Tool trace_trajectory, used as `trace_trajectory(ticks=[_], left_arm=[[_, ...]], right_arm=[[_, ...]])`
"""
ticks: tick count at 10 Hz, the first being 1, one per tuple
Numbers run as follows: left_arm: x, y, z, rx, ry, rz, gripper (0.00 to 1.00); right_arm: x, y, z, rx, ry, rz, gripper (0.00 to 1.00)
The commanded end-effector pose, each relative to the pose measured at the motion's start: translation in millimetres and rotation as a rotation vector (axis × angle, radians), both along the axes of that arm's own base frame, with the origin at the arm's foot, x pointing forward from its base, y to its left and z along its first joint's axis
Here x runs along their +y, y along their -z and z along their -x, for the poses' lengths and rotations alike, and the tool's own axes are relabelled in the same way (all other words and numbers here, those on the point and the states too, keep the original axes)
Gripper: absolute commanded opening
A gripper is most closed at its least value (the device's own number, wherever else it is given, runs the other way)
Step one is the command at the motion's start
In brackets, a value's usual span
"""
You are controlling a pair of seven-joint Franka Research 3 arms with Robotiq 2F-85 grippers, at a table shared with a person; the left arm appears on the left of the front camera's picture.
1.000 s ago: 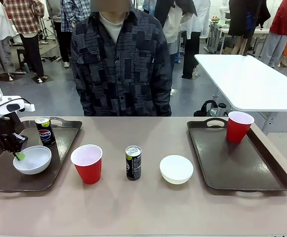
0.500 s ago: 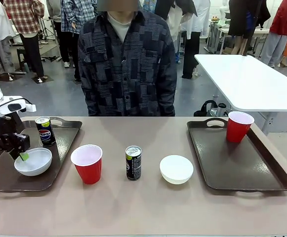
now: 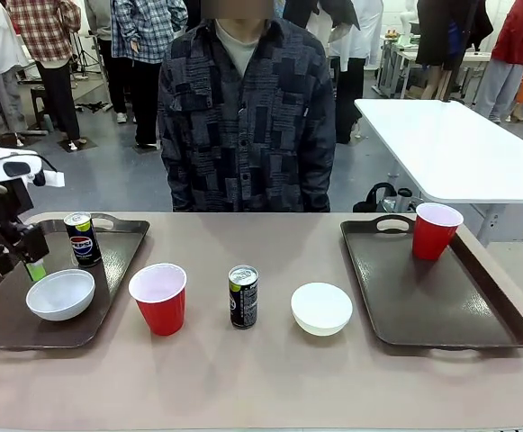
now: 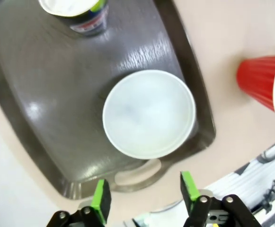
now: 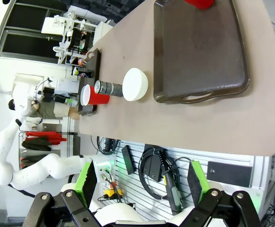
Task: Prepare tableware on both trays.
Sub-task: Pick up a Picnic Bowl from the table and place it on a Handle tray.
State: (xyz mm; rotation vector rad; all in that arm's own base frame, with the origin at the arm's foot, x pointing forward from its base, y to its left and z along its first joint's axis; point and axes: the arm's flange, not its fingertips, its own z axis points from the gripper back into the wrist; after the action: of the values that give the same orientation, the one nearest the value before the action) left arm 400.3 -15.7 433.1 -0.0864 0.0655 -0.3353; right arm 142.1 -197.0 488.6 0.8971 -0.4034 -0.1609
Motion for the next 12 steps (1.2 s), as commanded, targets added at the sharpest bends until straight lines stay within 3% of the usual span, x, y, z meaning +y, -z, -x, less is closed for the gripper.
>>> trace_trajectory(ticks=[1, 4, 5, 11, 12], left_arm=[[-2, -26, 6, -0.028, 0.004, -0.038, 1.00], [-4, -50, 3, -0.088, -0.045, -0.076, 1.00], [-2, -43, 5, -0.062, 0.013, -0.035, 1.00], [-3, -43, 5, -0.063, -0.001, -0.040, 1.00], [2, -55, -6, -0.076, -0.056, 0.091, 1.00]], right_arm=[[0, -1, 0, -0.026, -0.010, -0.025, 1.00], [0, -1, 0, -0.026, -0.010, -0.025, 1.00], [0, -1, 0, -0.026, -0.010, -0.025, 1.00], [0, 0, 0, 0.000, 0.000, 0.000, 1.00], [-3, -12, -1, -0.019, 0.052, 0.043, 1.00]])
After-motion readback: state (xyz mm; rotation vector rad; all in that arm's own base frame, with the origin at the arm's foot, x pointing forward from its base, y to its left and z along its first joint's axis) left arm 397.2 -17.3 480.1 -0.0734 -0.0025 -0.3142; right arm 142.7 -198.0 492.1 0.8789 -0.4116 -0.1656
